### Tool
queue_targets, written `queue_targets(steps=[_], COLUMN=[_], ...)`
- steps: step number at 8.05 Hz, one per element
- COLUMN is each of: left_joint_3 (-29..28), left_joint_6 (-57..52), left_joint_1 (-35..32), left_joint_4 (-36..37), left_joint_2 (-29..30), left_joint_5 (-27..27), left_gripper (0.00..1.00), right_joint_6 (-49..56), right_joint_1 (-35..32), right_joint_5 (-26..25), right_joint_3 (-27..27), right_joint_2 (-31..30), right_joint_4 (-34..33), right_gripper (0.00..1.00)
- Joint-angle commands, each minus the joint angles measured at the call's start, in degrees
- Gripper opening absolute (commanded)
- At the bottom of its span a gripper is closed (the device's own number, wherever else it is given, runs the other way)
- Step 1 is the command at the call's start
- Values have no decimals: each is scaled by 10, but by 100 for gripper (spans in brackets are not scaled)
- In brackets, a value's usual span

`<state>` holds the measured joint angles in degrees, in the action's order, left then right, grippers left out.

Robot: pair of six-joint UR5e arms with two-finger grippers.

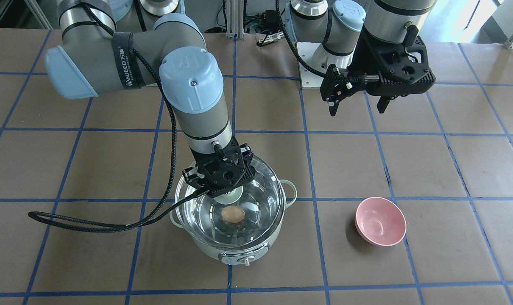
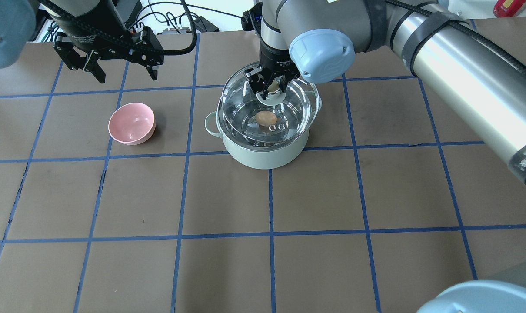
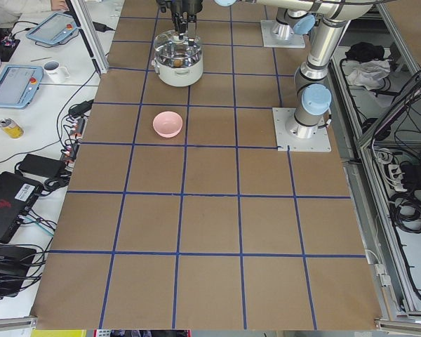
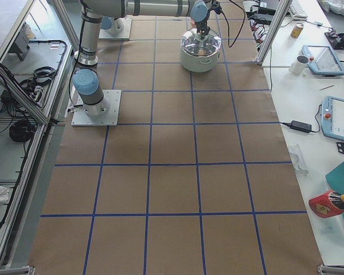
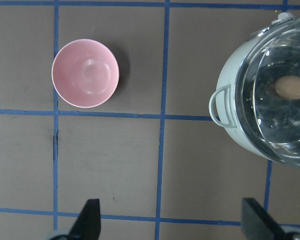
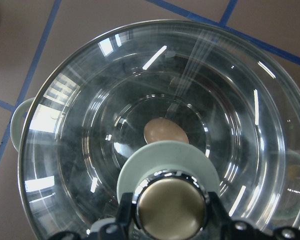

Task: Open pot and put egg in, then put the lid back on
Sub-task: 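Carry the glass lid over the pot with the right gripper, then lower the lid onto the pot rim with the right gripper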

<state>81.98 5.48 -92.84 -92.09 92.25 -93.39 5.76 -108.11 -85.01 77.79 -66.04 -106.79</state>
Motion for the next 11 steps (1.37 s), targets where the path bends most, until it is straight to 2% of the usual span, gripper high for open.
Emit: queue_targets(steps=[1,11], left_joint_3=[0,10], left_joint_6=[-14,-18], left_joint_1=[-3,10], left_joint_4=[-17,13], left_joint_2=[-8,1], left_joint_5=[36,28], left_gripper=[100,100], right_joint_6=[-2,-2], right_joint_1=[-12,-12], right_joint_5=[-1,-7], right_joint_3=[0,0], right_joint_2=[11,25], right_joint_4=[-4,-18], right_gripper=[0,0])
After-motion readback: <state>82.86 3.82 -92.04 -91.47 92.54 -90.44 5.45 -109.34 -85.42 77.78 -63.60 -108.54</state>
